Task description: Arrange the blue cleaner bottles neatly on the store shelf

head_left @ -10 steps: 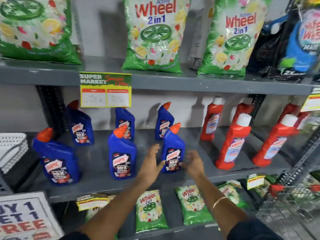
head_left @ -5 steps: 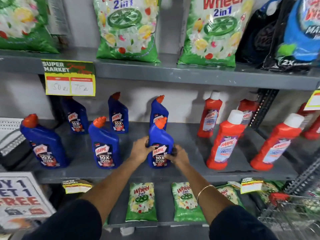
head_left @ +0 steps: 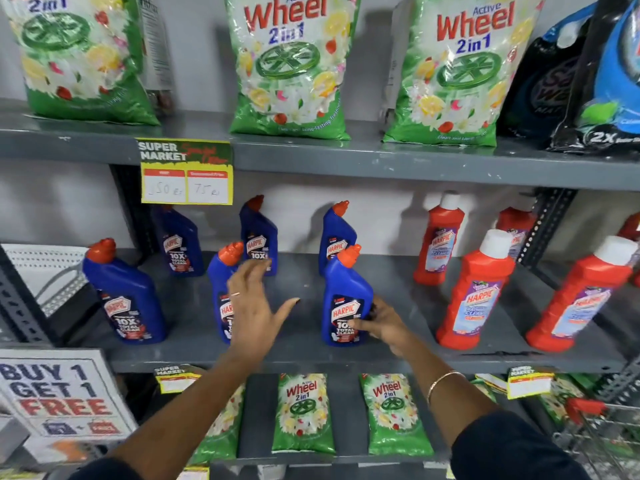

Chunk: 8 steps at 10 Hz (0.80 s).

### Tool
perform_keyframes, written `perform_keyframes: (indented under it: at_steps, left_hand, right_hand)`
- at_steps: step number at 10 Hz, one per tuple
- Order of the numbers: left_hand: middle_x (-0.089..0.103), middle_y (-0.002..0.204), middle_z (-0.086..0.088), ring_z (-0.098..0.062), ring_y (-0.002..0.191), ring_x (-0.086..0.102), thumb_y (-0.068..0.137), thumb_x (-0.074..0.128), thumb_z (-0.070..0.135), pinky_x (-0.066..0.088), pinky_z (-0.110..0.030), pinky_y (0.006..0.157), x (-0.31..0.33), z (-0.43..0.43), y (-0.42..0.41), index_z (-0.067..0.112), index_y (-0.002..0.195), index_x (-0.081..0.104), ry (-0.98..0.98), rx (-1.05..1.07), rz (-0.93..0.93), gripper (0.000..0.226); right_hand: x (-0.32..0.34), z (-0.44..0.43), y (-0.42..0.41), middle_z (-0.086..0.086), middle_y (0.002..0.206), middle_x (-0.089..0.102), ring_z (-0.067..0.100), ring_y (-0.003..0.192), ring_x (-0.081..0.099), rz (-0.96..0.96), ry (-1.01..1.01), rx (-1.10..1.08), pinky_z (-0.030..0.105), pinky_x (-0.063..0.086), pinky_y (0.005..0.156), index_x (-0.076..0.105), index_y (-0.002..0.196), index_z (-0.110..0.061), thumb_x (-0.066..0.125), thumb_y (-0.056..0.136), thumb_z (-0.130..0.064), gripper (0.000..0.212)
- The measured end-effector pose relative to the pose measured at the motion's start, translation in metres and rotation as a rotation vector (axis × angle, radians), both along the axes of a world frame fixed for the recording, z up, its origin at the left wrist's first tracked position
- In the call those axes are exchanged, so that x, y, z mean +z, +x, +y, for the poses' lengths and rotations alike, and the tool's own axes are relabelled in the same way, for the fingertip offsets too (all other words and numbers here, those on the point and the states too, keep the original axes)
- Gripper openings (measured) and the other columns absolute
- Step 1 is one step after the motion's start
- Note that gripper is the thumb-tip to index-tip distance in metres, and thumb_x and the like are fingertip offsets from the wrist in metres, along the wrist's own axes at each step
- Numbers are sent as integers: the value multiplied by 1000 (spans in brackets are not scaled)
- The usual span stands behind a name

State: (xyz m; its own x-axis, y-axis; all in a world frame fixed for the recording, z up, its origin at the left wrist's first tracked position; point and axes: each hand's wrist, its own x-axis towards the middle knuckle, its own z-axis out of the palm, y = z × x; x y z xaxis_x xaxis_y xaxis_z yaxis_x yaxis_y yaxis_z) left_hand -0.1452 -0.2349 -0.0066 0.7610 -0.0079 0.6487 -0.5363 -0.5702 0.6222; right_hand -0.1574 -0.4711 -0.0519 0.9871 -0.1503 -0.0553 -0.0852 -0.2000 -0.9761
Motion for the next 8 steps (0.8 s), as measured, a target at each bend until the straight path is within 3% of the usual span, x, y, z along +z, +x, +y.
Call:
perform_keyframes:
  at_steps: [1, 2, 3, 4, 5, 6, 7, 8]
  left_hand:
    - [34, 134, -19, -25, 124, 25, 60, 81, 17, 17, -23, 109, -10, 37, 9, 7, 127, 34, -83, 133, -5, 82]
    - [42, 136, -20, -28, 126, 38, 64, 77, 3, 34, -36, 104, -17, 74, 35, 5, 130, 35, -253, 68, 311, 78]
    - [55, 125, -23, -31, 114, 53, 71, 69, -4, 41, -31, 85, -21, 82, 43, -3, 122, 44, -224, -46, 542, 57]
    - [62, 115, -26, -36, 104, 60, 72, 66, -7, 48, -41, 79, -29, 85, 52, -4, 114, 50, -244, -70, 639, 45]
    - [63, 115, -24, -40, 103, 61, 72, 67, -5, 50, -50, 81, -31, 84, 53, -1, 113, 51, -268, -75, 645, 44]
    - [63, 116, -22, -36, 103, 61, 74, 65, -5, 50, -48, 83, -31, 81, 51, 0, 114, 50, -292, -83, 655, 43]
    - [62, 117, -21, -35, 104, 60, 75, 64, -4, 50, -47, 84, -29, 81, 49, 0, 114, 49, -287, -92, 661, 42]
    - [58, 123, -22, -36, 113, 56, 75, 66, -1, 48, -50, 91, -28, 80, 44, 2, 119, 44, -286, -99, 653, 50]
  right_hand:
    - [6, 4, -1, 9, 97, 63, 17, 82, 61, 34, 11, 9, 9, 51, 51, 52, 114, -4, 70, 69, 7, 50]
    - [9, 9, -1, 4, 92, 62, 7, 76, 58, 63, 29, -20, 8, 47, 44, 52, 109, -9, 67, 72, 6, 43]
    - [9, 11, -1, 5, 93, 61, 6, 76, 57, 76, 38, -40, 14, 48, 46, 52, 105, -14, 67, 73, 4, 41]
    - [7, 12, -1, 8, 99, 62, 7, 78, 59, 64, 23, -68, 23, 47, 56, 53, 102, -17, 69, 72, 1, 39]
    - [5, 12, 0, 7, 99, 62, 11, 81, 60, 60, 34, -68, 23, 46, 57, 53, 105, -16, 69, 72, 0, 39]
    - [7, 13, -2, 9, 103, 62, 19, 88, 61, 53, 29, -72, 24, 45, 56, 52, 113, -10, 70, 72, -1, 45]
    - [8, 13, -2, 9, 103, 61, 12, 82, 60, 52, 11, -65, 19, 45, 55, 51, 115, -7, 70, 72, 0, 48]
    - [4, 15, -4, 9, 110, 59, 22, 97, 60, 18, -17, -99, 22, 49, 66, 46, 120, -8, 74, 68, -1, 60]
